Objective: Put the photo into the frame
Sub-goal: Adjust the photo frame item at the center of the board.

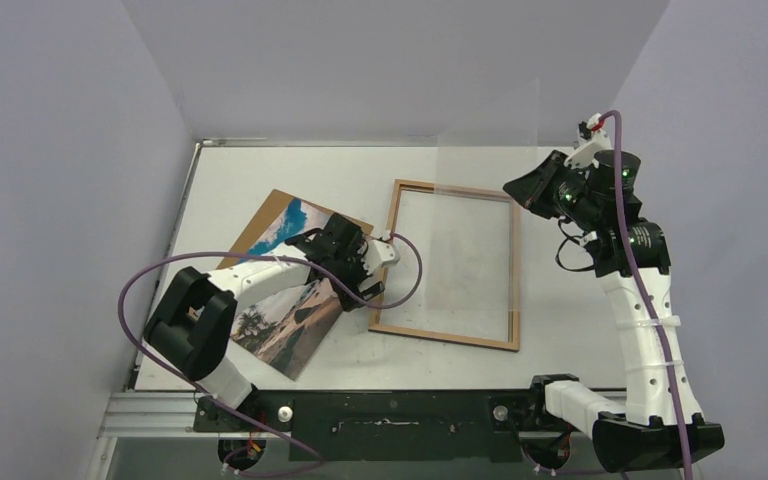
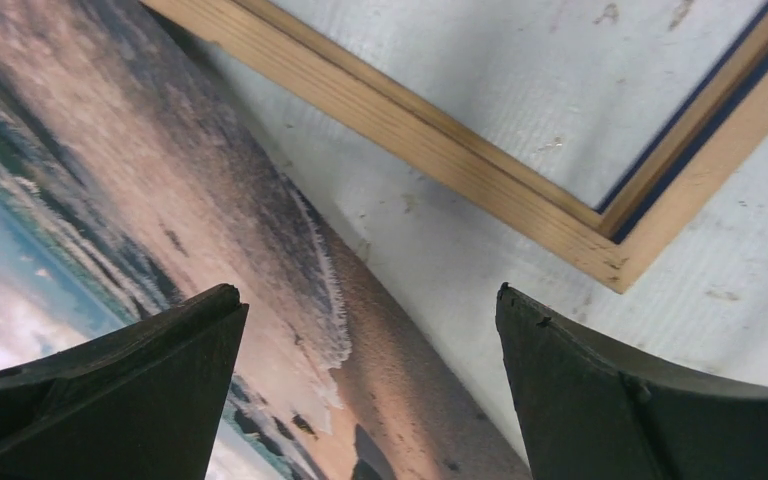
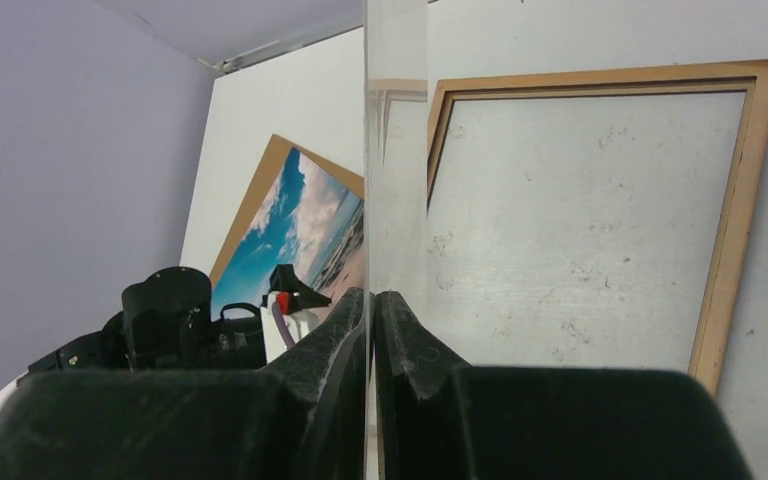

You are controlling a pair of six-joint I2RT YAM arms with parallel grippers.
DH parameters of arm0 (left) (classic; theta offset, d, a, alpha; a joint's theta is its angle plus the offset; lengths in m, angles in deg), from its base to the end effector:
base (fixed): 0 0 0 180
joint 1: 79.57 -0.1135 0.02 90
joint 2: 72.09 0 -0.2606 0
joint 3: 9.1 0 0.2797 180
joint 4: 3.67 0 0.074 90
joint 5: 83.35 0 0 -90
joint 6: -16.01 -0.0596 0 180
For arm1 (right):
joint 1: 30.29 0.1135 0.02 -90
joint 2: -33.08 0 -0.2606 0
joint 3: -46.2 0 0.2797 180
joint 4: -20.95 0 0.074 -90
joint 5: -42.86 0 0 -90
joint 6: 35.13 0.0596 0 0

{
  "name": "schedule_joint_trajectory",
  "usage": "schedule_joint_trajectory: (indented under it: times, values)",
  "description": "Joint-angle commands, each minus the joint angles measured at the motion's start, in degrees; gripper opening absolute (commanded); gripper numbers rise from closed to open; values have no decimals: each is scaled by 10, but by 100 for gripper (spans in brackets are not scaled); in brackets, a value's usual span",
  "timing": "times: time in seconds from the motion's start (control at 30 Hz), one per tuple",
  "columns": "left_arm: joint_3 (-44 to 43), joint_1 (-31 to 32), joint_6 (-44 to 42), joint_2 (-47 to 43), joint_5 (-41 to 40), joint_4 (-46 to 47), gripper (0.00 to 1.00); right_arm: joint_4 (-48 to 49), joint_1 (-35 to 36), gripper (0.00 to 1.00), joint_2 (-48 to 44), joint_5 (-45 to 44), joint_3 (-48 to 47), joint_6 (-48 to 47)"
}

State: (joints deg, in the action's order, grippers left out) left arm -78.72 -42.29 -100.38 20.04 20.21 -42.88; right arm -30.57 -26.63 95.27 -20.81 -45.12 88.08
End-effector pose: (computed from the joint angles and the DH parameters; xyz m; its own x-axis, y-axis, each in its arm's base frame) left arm 0.2705 -0.2235 0.1506 -0.3267 0.7917 -0.5162 0.9181 0.3955 0.0256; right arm 0.2583 0.0430 0.4316 -0.5735 0.4552 -0.6811 -0.1821 0.7398 0.6478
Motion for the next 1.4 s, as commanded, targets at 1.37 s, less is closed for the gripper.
schedule_joint_trajectory:
  times: [1.37]
  values:
    - [-218,-78,213,132,109,12,96,27,-22,5,-19,26,24,22]
